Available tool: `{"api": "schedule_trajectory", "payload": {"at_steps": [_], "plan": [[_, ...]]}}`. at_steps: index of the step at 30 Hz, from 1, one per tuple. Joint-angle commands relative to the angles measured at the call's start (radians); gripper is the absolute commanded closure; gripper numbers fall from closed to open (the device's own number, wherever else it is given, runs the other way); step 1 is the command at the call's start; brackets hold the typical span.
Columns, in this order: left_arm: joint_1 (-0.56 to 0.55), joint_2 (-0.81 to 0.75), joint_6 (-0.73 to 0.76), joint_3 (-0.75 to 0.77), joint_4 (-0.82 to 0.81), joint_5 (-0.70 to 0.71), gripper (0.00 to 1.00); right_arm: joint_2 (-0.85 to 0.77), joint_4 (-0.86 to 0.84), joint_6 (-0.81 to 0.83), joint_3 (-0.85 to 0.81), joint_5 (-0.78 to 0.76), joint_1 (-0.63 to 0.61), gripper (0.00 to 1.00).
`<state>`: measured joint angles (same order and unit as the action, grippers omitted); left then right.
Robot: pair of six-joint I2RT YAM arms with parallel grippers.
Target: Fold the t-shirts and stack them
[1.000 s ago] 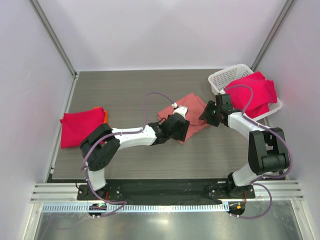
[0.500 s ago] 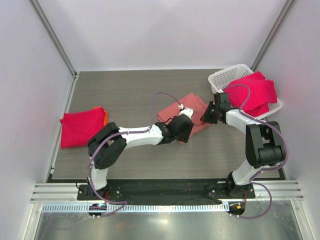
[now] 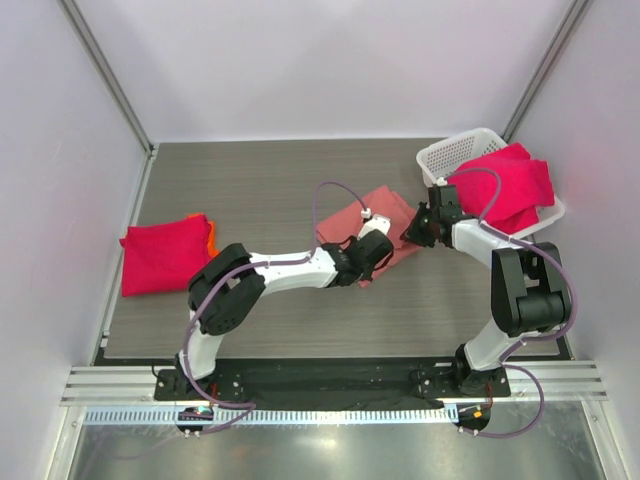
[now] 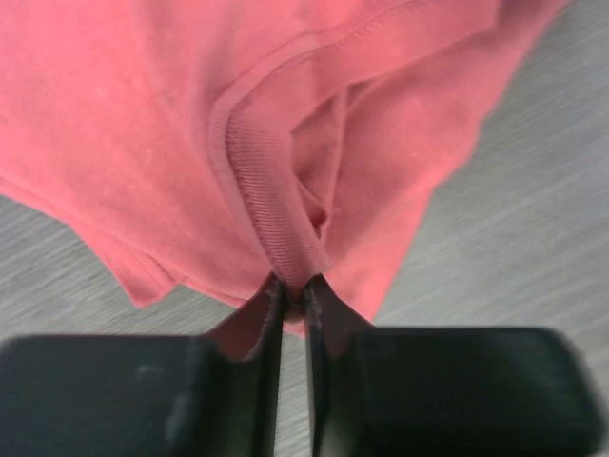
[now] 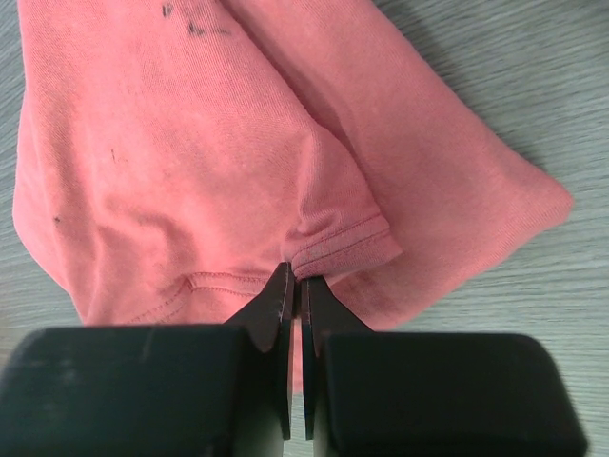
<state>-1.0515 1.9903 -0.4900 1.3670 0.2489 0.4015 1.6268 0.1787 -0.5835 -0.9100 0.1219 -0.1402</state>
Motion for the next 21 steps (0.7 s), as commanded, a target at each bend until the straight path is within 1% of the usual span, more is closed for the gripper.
{"api": "schedule_trajectory", "payload": {"at_steps": [1, 5, 8, 11, 14, 18, 20, 21], "plan": [[-0.001, 0.031, 0.019, 0.088, 0.056, 0.112, 1.0, -0.057, -0.045, -0.009, 0.005, 0.001, 0.002, 0.99], [0.008, 0.018, 0.044, 0.116, 0.089, 0.157, 1.0, -0.102, -0.033, 0.001, -0.007, -0.019, 0.001, 0.99], [0.05, -0.05, 0.056, 0.112, 0.128, 0.157, 1.0, -0.143, -0.013, 0.002, -0.033, -0.044, 0.001, 0.99], [0.11, -0.143, 0.076, 0.098, 0.164, 0.152, 1.0, -0.185, 0.057, 0.01, -0.128, -0.05, 0.002, 0.99], [0.159, -0.24, 0.109, 0.099, 0.197, 0.119, 1.0, -0.223, 0.137, 0.019, -0.286, -0.042, 0.002, 0.99], [0.171, -0.356, 0.157, 0.158, 0.318, 0.135, 1.0, -0.289, 0.228, 0.031, -0.429, -0.022, 0.002, 0.99], [0.17, -0.43, 0.172, 0.214, 0.369, 0.126, 1.0, -0.35, 0.273, 0.034, -0.499, -0.011, 0.002, 0.99], [0.171, -0.453, 0.177, 0.236, 0.419, 0.108, 1.0, -0.398, 0.286, 0.036, -0.522, 0.004, 0.002, 0.99]]}}
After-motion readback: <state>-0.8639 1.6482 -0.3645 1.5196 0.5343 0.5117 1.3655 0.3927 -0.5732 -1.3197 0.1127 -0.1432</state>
